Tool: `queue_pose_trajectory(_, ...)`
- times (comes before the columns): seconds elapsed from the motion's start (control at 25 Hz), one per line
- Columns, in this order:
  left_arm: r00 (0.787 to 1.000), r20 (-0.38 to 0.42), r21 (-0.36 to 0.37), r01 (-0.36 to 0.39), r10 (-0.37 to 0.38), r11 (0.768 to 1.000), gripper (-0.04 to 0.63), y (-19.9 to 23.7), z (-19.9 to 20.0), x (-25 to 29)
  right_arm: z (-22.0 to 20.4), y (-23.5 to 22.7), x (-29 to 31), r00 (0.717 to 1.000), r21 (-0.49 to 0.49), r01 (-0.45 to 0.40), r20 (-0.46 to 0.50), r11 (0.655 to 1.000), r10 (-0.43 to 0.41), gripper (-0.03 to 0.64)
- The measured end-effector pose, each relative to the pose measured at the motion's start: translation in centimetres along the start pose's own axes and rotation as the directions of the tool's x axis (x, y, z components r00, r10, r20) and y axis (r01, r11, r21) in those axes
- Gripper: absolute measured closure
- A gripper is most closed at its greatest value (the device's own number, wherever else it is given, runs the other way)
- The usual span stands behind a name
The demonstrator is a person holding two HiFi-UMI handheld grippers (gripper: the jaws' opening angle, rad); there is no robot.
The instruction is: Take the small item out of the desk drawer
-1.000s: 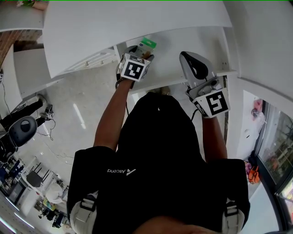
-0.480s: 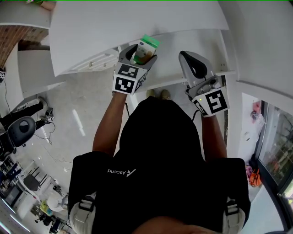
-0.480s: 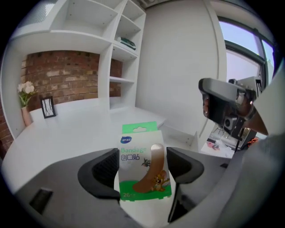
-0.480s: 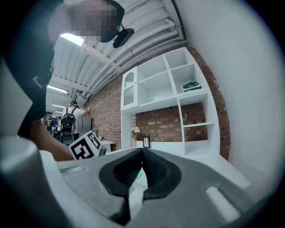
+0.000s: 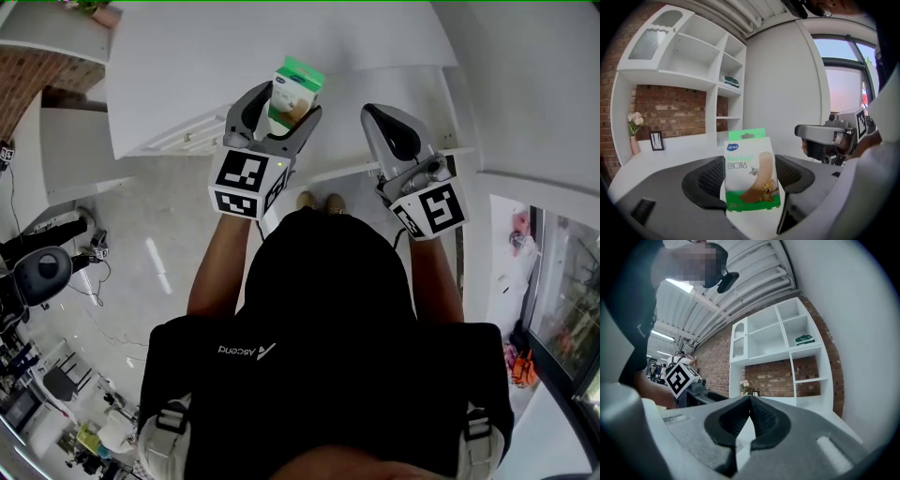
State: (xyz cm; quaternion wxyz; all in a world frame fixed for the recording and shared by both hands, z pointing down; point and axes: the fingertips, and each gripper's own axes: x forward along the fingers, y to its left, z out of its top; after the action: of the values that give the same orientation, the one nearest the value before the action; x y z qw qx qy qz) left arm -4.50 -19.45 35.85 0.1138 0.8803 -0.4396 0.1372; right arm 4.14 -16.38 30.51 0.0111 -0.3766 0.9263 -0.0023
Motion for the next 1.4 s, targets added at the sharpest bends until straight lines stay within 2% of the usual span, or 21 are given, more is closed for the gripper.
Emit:
queue_pose_trajectory(0.16,0.998,0.069,0.014,-0.012,0.011,1.0,0.267,-0.8,2.1,-1.7,1.1,0.7,-0.6,1.0,-0.017,-0.011,0.024,1.0,0.011,0.615)
queue_pose_trajectory(0.56,0.992,0.125,0.035,-0.036,0.031,0.999,0.266,-2.5,3.9,-4.4,2.4,1.8,-1.6,0.998,-0.048,-0.025,0.053,0.999,0.028,0.615)
queue_pose_trajectory(1.4,0.988,0.149,0.043,-0.049,0.042,0.998,0.267,-3.7,4.9,-6.4,3.7,3.4,-2.3,0.997,-0.075,-0.024,0.078,0.997,0.029,0.615)
